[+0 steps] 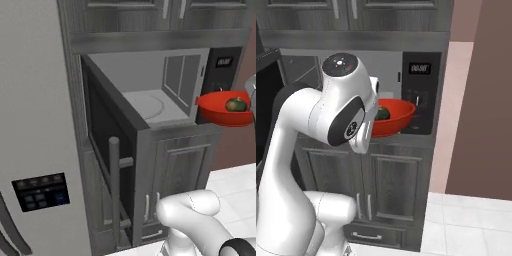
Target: Pick the squash from the sink and place it in the bowl. Then pick the bowl and place it in the microwave. Then close the microwave door and press the start button.
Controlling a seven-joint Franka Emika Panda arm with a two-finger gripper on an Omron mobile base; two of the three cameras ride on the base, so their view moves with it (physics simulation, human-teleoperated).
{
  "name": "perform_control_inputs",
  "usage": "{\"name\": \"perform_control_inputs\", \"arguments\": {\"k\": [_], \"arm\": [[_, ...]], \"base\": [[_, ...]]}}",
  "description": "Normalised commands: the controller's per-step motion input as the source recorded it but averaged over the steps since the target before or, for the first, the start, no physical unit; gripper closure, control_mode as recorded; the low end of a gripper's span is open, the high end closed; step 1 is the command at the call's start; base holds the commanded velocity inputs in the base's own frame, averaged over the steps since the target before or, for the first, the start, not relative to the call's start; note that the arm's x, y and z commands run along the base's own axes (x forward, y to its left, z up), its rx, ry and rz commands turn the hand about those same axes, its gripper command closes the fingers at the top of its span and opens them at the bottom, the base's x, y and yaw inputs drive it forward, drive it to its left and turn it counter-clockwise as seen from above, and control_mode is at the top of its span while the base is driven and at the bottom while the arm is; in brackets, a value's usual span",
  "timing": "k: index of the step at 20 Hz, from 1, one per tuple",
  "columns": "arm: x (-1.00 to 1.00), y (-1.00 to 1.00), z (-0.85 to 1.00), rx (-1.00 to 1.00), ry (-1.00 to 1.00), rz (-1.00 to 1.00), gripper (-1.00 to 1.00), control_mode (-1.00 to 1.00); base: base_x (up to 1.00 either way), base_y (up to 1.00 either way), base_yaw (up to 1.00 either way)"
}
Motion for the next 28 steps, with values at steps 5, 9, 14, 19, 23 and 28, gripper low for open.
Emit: {"name": "perform_control_inputs", "arguments": {"k": [5,9,14,19,23,28], "arm": [[0.00,0.00,0.00,0.00,0.00,0.00,1.00,1.00],[0.00,0.00,0.00,0.00,0.00,0.00,1.00,1.00],[0.00,0.00,0.00,0.00,0.00,0.00,1.00,1.00],[0.00,0.00,0.00,0.00,0.00,0.00,1.00,1.00],[0.00,0.00,0.00,0.00,0.00,0.00,1.00,1.00],[0.00,0.00,0.00,0.00,0.00,0.00,1.00,1.00]], "base": [[0.17,-0.31,0.05],[-0.04,-0.08,0.00],[0.04,0.09,0.00],[0.14,0.19,0.00],[0.00,0.21,0.01],[0.00,0.19,0.04]]}}
